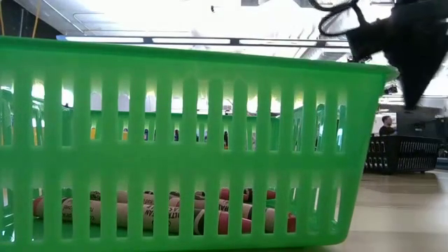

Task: Sort crayons
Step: Put the bottom gray crayon into the black bin

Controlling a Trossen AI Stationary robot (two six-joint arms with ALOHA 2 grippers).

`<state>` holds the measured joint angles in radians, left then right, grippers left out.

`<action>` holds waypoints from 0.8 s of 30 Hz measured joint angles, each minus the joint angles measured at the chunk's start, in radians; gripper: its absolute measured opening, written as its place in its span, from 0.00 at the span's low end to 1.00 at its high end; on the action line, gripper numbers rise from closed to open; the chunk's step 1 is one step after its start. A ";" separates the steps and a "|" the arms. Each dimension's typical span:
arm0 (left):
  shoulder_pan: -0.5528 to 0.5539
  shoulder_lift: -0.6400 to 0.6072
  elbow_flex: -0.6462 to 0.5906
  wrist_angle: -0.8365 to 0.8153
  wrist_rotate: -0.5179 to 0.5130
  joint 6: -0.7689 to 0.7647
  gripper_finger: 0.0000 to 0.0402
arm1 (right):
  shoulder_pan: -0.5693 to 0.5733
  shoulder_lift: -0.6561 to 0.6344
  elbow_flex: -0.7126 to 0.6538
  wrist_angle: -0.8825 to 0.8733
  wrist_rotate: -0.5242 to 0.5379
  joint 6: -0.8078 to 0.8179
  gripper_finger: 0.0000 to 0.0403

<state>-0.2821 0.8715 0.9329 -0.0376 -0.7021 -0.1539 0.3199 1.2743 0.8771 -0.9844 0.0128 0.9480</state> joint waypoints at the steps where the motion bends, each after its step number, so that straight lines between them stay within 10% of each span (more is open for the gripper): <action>1: 0.000 0.000 0.000 -0.001 0.000 0.000 0.25 | -0.001 -0.004 0.012 -0.017 0.047 -0.006 0.01; 9: 0.000 0.000 0.000 -0.002 0.025 -0.001 0.25 | -0.078 -0.004 -0.009 -0.092 0.513 0.205 0.01; 24: -0.046 0.000 0.000 -0.004 0.089 -0.027 0.25 | -0.073 -0.004 -0.202 0.029 0.474 0.515 0.01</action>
<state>-0.3284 0.8715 0.9329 -0.0418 -0.6128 -0.1811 0.2469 1.2705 0.6754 -0.9555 0.4873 1.4628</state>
